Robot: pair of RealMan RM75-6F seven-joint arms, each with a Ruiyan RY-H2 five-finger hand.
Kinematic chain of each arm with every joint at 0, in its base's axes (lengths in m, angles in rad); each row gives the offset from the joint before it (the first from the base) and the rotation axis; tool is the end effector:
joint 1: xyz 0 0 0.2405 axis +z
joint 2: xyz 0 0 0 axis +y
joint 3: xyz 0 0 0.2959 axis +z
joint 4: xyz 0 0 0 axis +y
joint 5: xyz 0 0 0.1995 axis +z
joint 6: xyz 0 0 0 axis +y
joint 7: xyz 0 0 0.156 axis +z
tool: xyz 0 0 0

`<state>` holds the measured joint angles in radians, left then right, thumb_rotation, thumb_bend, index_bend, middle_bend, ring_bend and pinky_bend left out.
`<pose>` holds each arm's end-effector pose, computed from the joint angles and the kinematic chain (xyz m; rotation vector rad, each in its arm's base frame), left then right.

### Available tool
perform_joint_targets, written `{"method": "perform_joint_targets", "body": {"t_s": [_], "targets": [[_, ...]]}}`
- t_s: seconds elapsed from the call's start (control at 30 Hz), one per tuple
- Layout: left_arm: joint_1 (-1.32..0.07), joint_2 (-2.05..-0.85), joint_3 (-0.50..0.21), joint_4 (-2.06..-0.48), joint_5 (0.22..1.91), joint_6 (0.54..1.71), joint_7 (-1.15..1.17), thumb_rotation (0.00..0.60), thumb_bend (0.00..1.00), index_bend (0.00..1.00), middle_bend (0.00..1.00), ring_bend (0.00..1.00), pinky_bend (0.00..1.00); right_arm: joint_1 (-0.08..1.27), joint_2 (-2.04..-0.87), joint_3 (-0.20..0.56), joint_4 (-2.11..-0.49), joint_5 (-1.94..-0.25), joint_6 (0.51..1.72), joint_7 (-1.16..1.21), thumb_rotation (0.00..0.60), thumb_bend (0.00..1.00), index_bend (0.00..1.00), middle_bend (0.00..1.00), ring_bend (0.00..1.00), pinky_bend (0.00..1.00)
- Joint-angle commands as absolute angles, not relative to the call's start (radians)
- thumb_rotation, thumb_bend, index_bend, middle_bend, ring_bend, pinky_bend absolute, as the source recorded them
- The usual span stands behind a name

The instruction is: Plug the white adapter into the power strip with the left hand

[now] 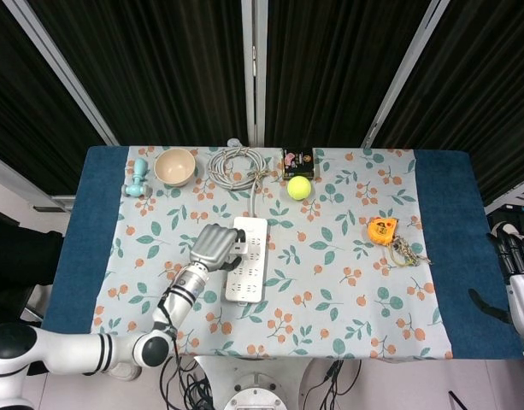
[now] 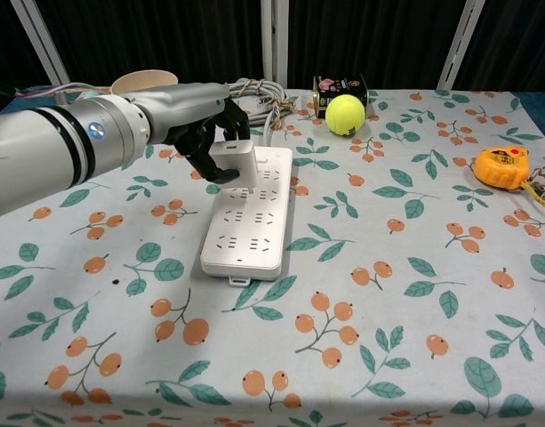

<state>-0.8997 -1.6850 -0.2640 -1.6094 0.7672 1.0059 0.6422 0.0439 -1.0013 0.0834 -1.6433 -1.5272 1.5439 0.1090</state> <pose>-0.0890 0.3743 -0.0538 -1.9022 -1.0510 -0.9179 -0.3370 -0.1872 0.2358 1.3306 -0.8601 0.9730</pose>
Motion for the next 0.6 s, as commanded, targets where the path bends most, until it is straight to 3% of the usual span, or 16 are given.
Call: {"method": "perform_joint_targets", "body": {"t_s": [0.03, 0.6], "targets": [[-0.907, -1.692, -0.26, -1.599, 0.767, 1.007, 0.638, 0.6, 0.5, 0.64, 0.71, 0.56, 0.42, 0.043, -1.001, 0.083, -1.642, -1.526, 1.544, 0.11, 0.6, 0.15, 0.0, 0.03, 0.0, 0.0], [-0.921, -1.7, -0.215, -1.544, 0.826, 1.007, 0.615, 0.6, 0.5, 0.64, 0.71, 0.56, 0.41, 0.042, -1.003, 0.084, -1.638, -1.518, 1.541, 0.115, 0.6, 0.15, 0.0, 0.03, 0.0, 0.0]]}}
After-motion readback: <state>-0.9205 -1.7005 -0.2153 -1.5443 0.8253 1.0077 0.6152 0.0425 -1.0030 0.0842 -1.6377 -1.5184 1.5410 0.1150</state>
